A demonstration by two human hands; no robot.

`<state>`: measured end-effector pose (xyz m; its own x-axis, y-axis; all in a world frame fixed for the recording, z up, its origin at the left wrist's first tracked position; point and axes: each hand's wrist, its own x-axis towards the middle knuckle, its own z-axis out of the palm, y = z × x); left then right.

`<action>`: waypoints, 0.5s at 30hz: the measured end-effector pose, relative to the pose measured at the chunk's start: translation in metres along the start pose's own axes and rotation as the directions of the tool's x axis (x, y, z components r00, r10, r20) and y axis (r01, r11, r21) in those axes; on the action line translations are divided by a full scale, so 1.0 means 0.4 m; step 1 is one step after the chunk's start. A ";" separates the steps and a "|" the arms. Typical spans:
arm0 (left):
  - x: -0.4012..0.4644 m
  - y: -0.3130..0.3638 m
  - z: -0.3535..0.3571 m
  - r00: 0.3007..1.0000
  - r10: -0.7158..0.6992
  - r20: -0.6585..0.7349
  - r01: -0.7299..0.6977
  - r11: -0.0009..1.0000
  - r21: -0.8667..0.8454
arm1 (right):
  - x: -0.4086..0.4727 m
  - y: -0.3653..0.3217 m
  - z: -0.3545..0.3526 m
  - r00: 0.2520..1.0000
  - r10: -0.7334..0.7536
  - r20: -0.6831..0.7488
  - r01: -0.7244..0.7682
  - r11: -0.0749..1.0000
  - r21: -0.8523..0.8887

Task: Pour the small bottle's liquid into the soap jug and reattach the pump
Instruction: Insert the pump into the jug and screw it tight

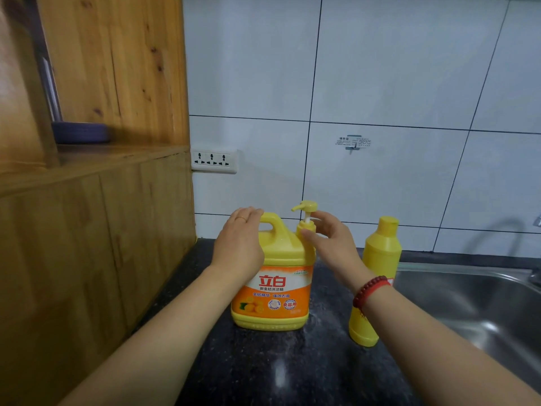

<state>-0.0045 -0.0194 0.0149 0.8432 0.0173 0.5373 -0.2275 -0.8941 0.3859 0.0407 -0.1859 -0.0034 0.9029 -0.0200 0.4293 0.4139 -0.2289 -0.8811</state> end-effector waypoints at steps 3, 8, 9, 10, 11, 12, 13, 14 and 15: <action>-0.001 -0.001 0.000 1.000 -0.002 -0.003 0.002 1.000 0.001 | 0.001 0.000 0.000 1.000 -0.009 -0.015 0.009 1.000 -0.007; -0.001 0.000 0.001 1.000 -0.003 0.004 0.003 1.000 0.004 | 0.000 0.000 -0.003 1.000 0.015 0.009 -0.015 0.999 0.037; -0.001 0.000 0.001 1.000 -0.003 0.004 0.003 1.000 0.001 | 0.000 0.001 -0.003 1.000 0.019 -0.004 -0.019 0.999 0.037; -0.002 0.000 0.001 1.000 -0.003 0.003 0.003 1.000 -0.002 | 0.000 0.001 -0.003 1.000 0.023 -0.019 -0.022 0.999 0.032; -0.002 0.000 0.000 1.000 -0.003 0.003 0.003 1.000 -0.004 | 0.001 0.000 -0.002 0.999 0.023 -0.028 -0.023 0.999 0.024; -0.003 0.000 0.000 1.000 -0.003 0.005 0.003 1.000 -0.004 | 0.001 -0.001 -0.002 0.999 0.020 -0.029 -0.019 1.000 0.013; -0.003 0.001 -0.001 1.000 -0.004 0.007 0.004 1.000 -0.003 | 0.001 -0.002 -0.002 1.000 0.014 -0.024 -0.013 1.000 0.005; -0.003 0.001 -0.002 1.000 -0.005 0.011 0.005 1.000 -0.003 | 0.000 -0.002 -0.002 1.000 0.010 -0.016 -0.010 1.000 0.003; -0.003 0.001 -0.003 1.000 -0.007 0.014 0.007 1.000 -0.005 | 0.000 -0.003 -0.003 1.000 0.010 -0.009 -0.010 1.000 0.010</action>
<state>-0.0061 -0.0194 0.0152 0.8514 0.0175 0.5242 -0.2238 -0.8918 0.3933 0.0402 -0.1866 -0.0021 0.9059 -0.0305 0.4224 0.4063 -0.2188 -0.8871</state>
